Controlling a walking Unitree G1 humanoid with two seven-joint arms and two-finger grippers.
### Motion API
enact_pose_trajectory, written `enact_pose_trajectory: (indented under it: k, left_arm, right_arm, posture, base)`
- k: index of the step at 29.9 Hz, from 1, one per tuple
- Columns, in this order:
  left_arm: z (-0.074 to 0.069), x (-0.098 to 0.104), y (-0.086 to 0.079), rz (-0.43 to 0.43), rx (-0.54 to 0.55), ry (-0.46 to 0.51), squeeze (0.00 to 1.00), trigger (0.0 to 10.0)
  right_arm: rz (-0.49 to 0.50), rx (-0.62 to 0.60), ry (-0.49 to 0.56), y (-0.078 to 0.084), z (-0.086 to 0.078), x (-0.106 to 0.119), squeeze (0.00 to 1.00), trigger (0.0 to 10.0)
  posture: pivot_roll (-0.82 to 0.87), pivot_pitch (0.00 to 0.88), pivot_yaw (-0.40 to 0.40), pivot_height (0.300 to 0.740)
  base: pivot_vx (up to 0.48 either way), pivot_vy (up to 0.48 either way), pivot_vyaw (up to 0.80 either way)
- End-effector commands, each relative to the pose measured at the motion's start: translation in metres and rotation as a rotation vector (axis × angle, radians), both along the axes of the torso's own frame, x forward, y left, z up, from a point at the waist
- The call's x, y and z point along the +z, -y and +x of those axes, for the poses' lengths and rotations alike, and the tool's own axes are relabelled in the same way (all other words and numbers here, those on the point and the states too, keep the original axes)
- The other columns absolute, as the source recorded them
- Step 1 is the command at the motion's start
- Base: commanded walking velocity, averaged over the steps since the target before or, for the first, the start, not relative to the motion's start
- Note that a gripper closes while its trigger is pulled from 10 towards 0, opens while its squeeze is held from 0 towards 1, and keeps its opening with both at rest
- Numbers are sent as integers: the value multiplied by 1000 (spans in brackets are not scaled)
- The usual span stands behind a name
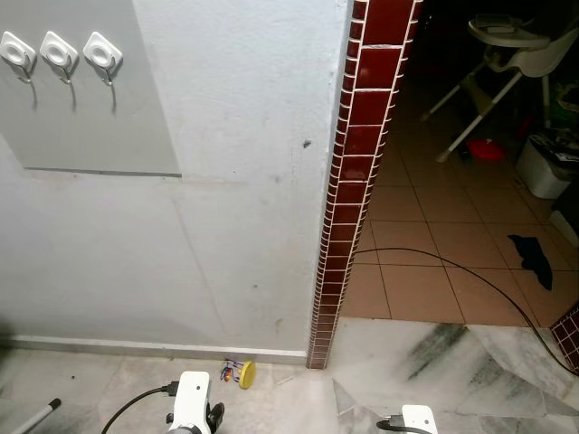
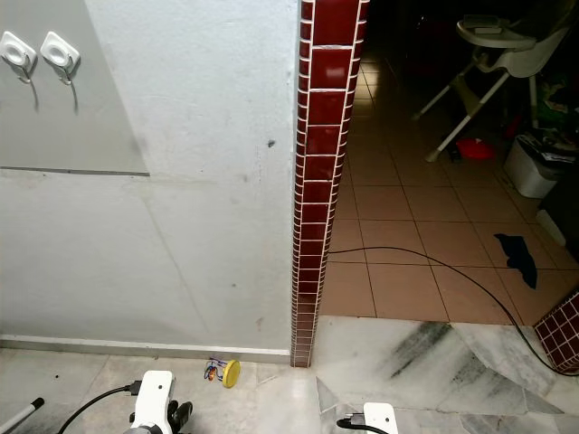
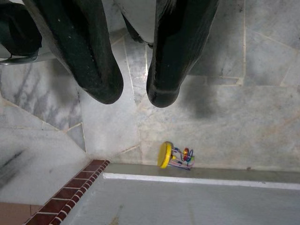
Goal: Hang keys on a hook
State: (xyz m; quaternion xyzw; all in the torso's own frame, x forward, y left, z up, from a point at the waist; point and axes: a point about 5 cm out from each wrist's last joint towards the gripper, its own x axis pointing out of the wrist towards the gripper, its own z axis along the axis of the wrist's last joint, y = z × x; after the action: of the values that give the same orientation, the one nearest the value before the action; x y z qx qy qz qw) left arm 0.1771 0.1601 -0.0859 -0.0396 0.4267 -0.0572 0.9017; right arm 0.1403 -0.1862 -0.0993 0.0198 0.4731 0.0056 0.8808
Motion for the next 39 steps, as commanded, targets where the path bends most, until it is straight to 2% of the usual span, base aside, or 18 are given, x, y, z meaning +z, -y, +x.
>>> enact_pose_trajectory:
  k: [1,6,7,12,15,21,39]
  left_arm:
    - [-36,-12,-41,124,-3,-141,0,10000]
    - [-27,-8,-42,105,29,-111,0,10000]
    - [-23,-7,-39,99,9,-106,0,10000]
    - [-25,-9,-34,105,-34,-116,0,10000]
    - [-26,-9,-33,106,-40,-120,0,10000]
    - [-30,-11,-27,99,-81,-135,0,10000]
    - [-30,-11,-27,99,-81,-135,0,10000]
  right_arm:
    - [-47,-6,-87,9,-7,-3,0,10000]
    - [-40,39,-79,1,-3,-3,0,10000]
    - [-34,81,-55,-7,5,-1,0,10000]
    - [-15,95,-11,-14,18,4,0,10000]
    - [-15,93,-11,-14,17,4,0,10000]
    - [-34,96,-63,-6,2,-2,0,10000]
    - [-34,96,-63,-6,2,-2,0,10000]
  posture:
    - [-40,0,4,740]
    - [-39,0,-3,740]
    - [-46,0,-1,740]
    - [-66,0,10,740]
    - [-76,0,13,740]
    - [-87,0,14,740]
    - [-87,0,14,740]
  base:
    - [0,0,0]
    - [0,0,0]
    - [0,0,0]
    - [0,0,0]
    - [0,0,0]
    - [0,0,0]
    - [0,0,0]
